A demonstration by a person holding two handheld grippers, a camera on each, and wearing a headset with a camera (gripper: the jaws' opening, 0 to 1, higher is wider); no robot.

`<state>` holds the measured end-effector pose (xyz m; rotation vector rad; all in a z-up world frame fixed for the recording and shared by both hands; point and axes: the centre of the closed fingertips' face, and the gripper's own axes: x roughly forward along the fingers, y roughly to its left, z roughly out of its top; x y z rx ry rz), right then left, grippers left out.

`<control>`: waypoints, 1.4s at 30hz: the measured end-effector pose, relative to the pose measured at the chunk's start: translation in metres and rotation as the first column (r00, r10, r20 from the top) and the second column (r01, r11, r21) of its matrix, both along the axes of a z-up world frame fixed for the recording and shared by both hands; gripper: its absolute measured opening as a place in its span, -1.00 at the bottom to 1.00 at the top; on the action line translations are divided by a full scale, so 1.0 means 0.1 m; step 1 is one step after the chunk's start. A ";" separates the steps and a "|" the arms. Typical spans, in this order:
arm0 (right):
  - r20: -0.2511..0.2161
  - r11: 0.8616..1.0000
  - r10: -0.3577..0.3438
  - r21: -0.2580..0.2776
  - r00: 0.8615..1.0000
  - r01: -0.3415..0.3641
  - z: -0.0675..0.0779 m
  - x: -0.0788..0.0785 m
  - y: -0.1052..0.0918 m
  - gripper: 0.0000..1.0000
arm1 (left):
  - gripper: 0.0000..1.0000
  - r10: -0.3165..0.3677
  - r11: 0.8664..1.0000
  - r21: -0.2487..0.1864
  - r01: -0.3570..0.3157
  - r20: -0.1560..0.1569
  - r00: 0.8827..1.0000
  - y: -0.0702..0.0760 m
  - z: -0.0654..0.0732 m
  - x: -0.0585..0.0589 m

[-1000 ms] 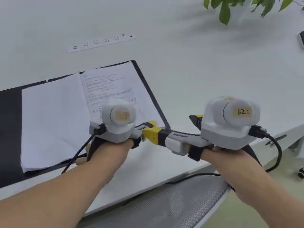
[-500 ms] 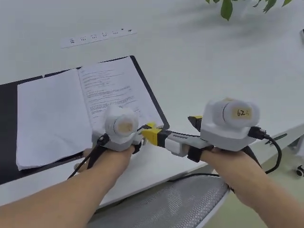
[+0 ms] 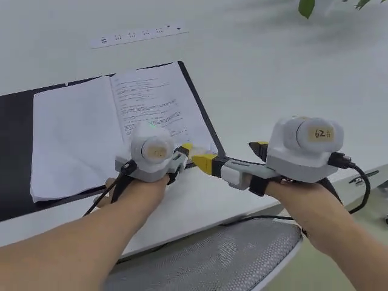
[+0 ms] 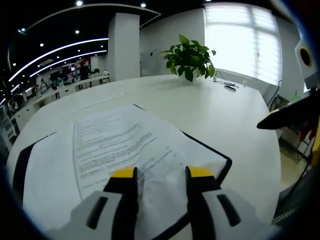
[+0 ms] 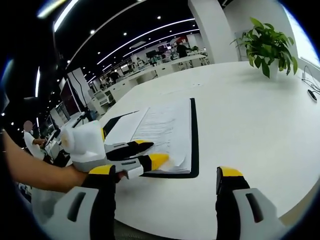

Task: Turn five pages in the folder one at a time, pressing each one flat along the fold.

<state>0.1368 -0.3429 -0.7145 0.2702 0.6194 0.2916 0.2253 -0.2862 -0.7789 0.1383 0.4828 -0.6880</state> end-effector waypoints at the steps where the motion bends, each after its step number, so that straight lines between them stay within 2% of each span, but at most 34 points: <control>1: 0.001 1.000 0.003 0.001 1.000 -0.003 0.00 0.01 0.00 0.64 | -0.26 0.000 1.000 0.000 0.000 0.001 1.000 0.00 0.00 0.00; 8: -0.018 0.999 0.049 0.014 0.999 -0.049 -0.07 0.09 0.07 0.51 | -0.36 0.016 1.000 -0.015 -0.016 0.000 1.000 0.02 0.01 0.02; 13: -0.036 0.996 0.075 0.049 0.996 -0.074 -0.14 0.18 0.16 0.26 | -0.39 0.021 1.000 -0.023 -0.021 -0.005 1.000 0.03 0.00 0.03; 16: -0.075 0.993 0.084 0.087 0.994 -0.077 -0.21 0.23 0.23 0.09 | -0.40 0.022 0.999 -0.023 -0.022 -0.005 1.000 0.02 0.00 0.03; 20: -0.101 0.991 0.084 0.108 0.991 -0.073 -0.28 0.26 0.27 -0.10 | -0.41 0.028 0.999 -0.028 -0.029 -0.007 1.000 0.03 -0.01 0.04; 22: -0.119 0.990 0.079 0.124 0.990 -0.064 -0.36 0.32 0.27 -0.15 | -0.42 0.028 0.999 -0.030 -0.029 -0.007 1.000 0.02 -0.01 0.03; 29: -0.172 0.986 0.055 0.164 0.983 -0.026 -0.45 0.32 0.30 -0.21 | -0.42 0.031 0.999 -0.033 -0.031 -0.008 0.999 0.02 -0.01 0.03; 33: -0.189 0.980 0.023 0.197 0.982 0.014 -0.49 0.35 0.30 -0.34 | -0.41 0.031 0.999 -0.033 -0.031 -0.007 1.000 0.03 -0.01 0.03; 34: -0.184 0.978 0.006 0.207 0.983 0.033 -0.49 0.38 0.29 -0.40 | -0.41 0.031 0.999 -0.033 -0.031 -0.008 0.999 0.03 -0.01 0.03; 36: -0.203 0.971 -0.028 0.226 0.979 0.074 -0.51 0.39 0.27 -0.47 | -0.41 0.030 0.999 -0.032 -0.031 -0.008 1.000 0.03 -0.01 0.03; 38: -0.205 0.970 -0.032 0.228 0.978 0.079 -0.53 0.41 0.25 -0.56 | -0.41 0.031 0.999 -0.032 -0.031 -0.010 0.999 0.03 -0.01 0.04; 42: -0.235 0.953 -0.076 0.269 0.969 0.140 -0.53 0.42 0.21 -0.66 | -0.41 0.029 0.999 -0.028 -0.030 -0.014 0.999 0.03 -0.01 0.04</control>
